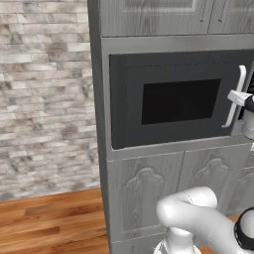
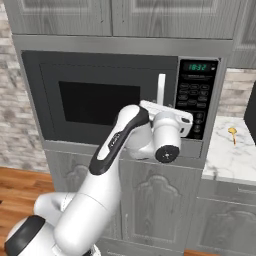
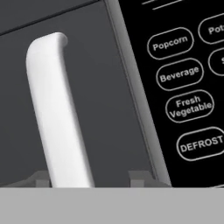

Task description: Open the microwave door.

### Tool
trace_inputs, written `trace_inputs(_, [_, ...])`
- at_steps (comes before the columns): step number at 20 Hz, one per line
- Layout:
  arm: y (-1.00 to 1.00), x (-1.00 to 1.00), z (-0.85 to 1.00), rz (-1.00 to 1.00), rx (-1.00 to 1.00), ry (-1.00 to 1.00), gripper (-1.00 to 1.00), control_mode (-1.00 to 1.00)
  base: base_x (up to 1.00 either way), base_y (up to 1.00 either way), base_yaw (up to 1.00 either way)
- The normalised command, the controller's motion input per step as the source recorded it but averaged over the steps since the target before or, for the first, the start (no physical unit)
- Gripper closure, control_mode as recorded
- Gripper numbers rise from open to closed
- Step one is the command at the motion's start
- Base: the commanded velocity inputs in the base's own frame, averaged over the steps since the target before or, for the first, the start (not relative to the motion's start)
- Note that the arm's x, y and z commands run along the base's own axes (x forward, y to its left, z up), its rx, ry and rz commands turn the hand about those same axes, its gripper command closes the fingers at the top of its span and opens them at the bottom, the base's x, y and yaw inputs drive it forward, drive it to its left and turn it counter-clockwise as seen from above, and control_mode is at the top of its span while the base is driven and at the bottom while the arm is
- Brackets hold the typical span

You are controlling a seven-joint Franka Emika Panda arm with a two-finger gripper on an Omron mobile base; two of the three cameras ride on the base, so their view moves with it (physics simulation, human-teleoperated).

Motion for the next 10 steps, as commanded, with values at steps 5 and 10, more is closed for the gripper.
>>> trace_inputs(5, [-0.13, -0.83, 0.00, 0.00, 0.00, 0.01, 1.00, -1.00, 0.00, 0.00, 0.00])
trace_inputs(10, [-0.50, -1.00, 0.00, 0.05, 0.00, 0.04, 1.00, -1.00, 0.00, 0.00, 0.00])
